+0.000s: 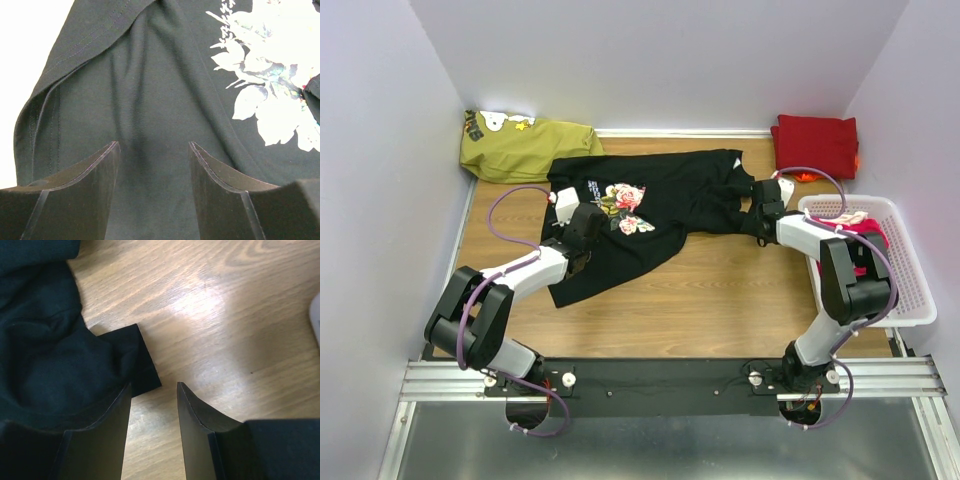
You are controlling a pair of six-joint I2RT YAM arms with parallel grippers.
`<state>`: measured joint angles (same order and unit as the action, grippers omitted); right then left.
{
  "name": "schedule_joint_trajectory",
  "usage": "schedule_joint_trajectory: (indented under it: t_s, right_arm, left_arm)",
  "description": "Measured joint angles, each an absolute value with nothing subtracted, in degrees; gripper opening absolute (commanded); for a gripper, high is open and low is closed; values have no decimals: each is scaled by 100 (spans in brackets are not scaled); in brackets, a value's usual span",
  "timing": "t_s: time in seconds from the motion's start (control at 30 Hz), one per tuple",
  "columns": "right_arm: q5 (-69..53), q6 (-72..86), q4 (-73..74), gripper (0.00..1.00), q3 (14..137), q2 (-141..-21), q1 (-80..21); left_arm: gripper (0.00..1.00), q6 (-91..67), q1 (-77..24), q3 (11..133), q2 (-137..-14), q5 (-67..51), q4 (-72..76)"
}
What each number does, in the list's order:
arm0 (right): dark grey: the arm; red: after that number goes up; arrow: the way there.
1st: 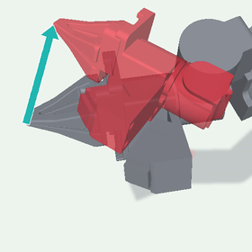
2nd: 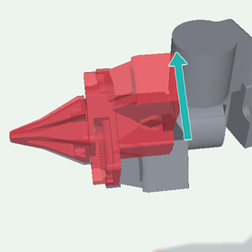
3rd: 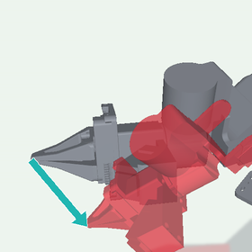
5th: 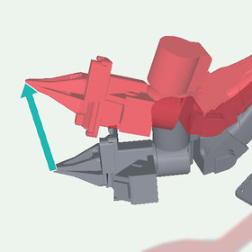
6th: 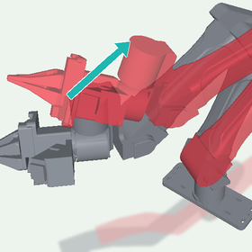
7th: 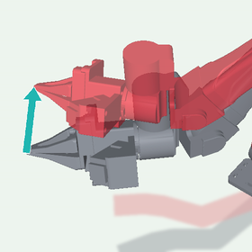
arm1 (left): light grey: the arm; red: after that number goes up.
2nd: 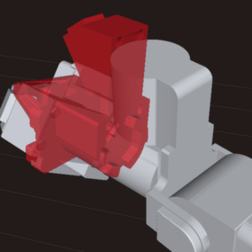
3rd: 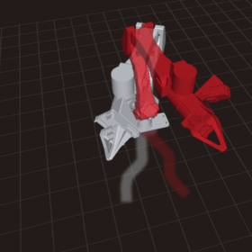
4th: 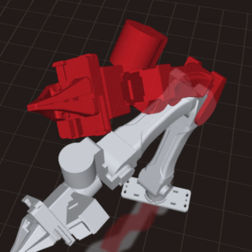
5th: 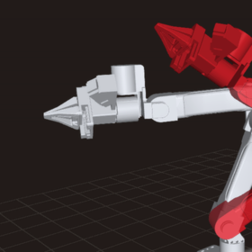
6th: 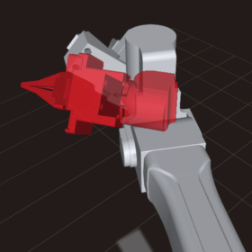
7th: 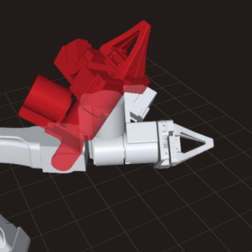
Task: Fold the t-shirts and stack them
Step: Flatten out the tshirt
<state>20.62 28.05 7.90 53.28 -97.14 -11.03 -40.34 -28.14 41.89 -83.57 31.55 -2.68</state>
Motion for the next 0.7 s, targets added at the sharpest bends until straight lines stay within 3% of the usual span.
schedule_joint_trajectory:
  t_s: [0.17,0.27,0.4,0.7]
  right_arm:
    - [1997,2816,711,46,5406,-9981,-1103]
    - [1975,2832,644,36,5529,-10112,-1098]
    - [1903,2877,495,1,5596,-10217,-1083]
    - [1850,2910,392,1,5559,-10193,-1079]
  left_arm:
    - [66,-4034,-2816,4189,-8357,3155,-268]
    - [66,-4034,-2814,4189,-8357,3157,-270]
    - [66,-4034,-2814,4189,-8357,3157,-274]
    - [66,-4034,-2814,4189,-8326,3159,-292]
